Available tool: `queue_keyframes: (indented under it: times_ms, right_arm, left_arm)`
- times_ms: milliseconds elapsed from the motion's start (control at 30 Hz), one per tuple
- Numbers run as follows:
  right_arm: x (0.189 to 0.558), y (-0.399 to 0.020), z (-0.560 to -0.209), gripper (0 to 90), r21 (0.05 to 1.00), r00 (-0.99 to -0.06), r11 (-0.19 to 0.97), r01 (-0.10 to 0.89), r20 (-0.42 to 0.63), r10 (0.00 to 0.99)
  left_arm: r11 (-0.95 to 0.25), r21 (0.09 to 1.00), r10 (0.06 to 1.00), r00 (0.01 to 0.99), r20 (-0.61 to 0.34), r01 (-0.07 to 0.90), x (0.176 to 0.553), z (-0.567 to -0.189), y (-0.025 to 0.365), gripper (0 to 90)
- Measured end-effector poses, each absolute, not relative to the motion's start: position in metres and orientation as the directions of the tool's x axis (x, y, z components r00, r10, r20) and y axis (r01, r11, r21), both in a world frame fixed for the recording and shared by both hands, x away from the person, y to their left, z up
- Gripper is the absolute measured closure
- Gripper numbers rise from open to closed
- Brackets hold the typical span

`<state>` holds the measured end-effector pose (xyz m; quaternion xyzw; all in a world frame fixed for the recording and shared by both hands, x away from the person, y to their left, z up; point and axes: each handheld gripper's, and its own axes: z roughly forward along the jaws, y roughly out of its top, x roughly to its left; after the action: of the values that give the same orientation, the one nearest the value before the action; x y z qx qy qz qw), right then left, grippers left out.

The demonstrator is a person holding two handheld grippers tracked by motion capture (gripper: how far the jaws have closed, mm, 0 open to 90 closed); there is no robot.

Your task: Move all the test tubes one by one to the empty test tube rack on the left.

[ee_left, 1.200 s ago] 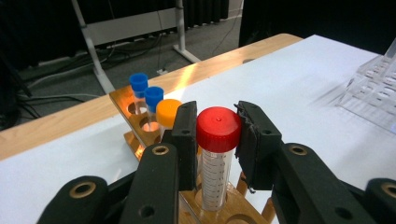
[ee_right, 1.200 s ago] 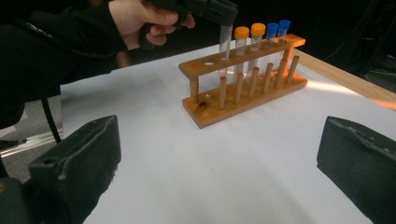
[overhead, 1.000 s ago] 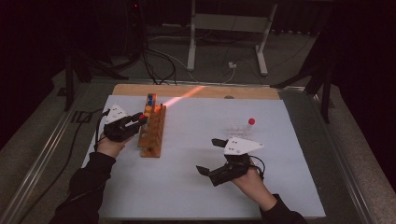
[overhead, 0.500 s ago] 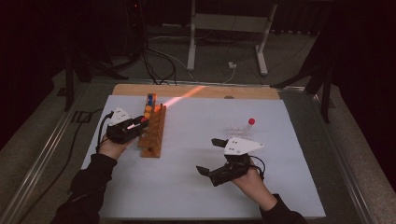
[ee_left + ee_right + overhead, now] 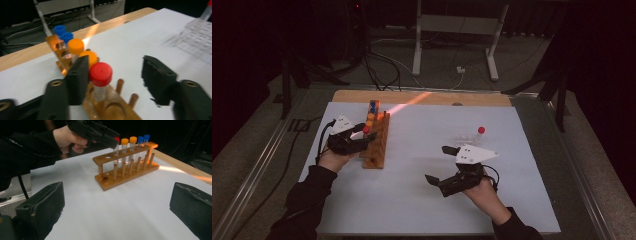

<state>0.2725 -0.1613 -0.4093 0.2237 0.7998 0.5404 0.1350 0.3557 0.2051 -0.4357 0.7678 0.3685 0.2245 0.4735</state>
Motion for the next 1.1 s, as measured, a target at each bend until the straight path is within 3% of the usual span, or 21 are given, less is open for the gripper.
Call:
queue_keyframes:
  times_ms: [167, 467, 867, 1100]
  right_arm:
    - [0.275, -0.173, -0.401, 0.0, 0.935, -0.845, 0.306, 0.179, -0.013, 0.535]
    - [0.29, -0.211, -0.386, 0.0, 0.944, -0.771, 0.286, 0.165, -0.057, 0.634]
    - [0.317, -0.267, -0.388, 0.0, 0.94, -0.634, 0.254, 0.227, -0.056, 0.771]
    - [0.33, -0.281, -0.401, 0.0, 0.93, -0.603, 0.247, 0.274, -0.034, 0.797]
  left_arm:
    - [-0.247, 0.906, 0.769, 0.639, -0.033, 0.344, 0.348, -0.427, 0.201, 16.5]
    - [-0.207, 0.933, 0.718, 0.694, -0.059, 0.293, 0.332, -0.411, 0.195, 3.5]
    - [-0.213, 0.949, 0.602, 0.797, -0.058, 0.231, 0.311, -0.407, 0.18, 1.4]
    - [-0.229, 0.947, 0.565, 0.823, -0.059, 0.226, 0.303, -0.413, 0.168, 1.2]
